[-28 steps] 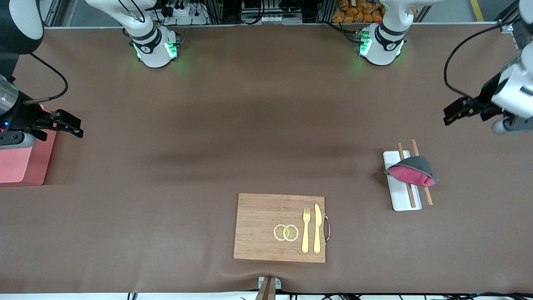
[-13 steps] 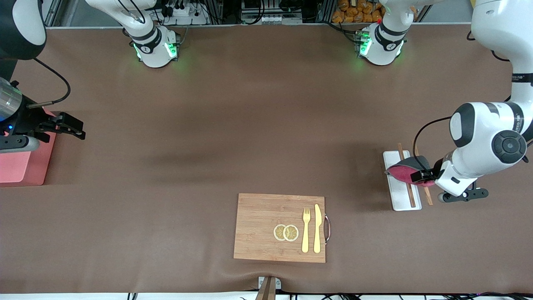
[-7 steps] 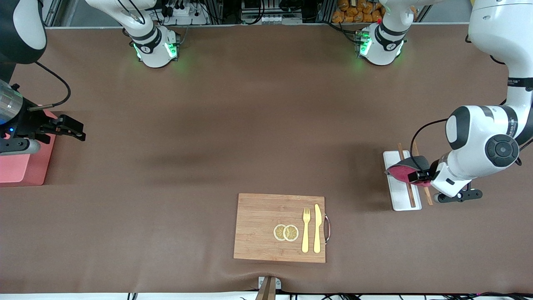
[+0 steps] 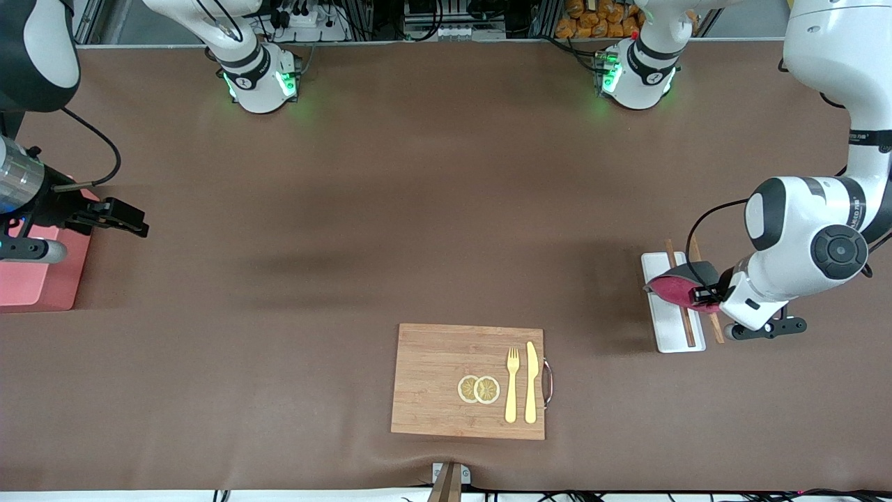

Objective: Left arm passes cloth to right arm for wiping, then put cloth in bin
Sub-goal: 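Lower the left gripper onto the cloth and close it, then lift the cloth with the left gripper while the right gripper reaches toward it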

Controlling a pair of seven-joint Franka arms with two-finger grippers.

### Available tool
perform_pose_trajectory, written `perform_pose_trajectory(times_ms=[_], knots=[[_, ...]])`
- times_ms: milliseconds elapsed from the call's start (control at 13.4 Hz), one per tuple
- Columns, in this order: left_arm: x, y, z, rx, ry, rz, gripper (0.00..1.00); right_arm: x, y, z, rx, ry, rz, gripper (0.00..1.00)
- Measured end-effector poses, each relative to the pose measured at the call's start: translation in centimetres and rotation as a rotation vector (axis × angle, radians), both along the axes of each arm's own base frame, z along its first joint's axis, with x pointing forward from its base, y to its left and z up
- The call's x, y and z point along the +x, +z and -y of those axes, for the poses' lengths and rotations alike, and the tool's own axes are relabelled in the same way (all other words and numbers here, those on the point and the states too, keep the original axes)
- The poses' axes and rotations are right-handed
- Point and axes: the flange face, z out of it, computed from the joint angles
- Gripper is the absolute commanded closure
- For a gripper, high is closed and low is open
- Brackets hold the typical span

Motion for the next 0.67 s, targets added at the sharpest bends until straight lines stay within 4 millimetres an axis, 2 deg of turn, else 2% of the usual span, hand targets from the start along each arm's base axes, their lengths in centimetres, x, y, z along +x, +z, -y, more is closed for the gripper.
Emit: perform_pose_trajectory(times_ms=[224, 374, 673], knots=[[0.0, 0.6, 0.0, 0.0, 0.0, 0.005, 0.8, -0.6, -0.2, -1.0, 0.082, -0.164, -0.069, 0.0], [0.0, 1.0, 0.1, 0.001, 0.001, 0.009, 1.0, -0.9, -0.3, -1.3, 0.113, -0.257, -0.105, 0.0], [0.0, 2.1, 0.6, -0.002, 0.001, 0.023, 1.0, -1.5, -0.3, -3.1, 0.202, -0.478, -0.219, 0.0]])
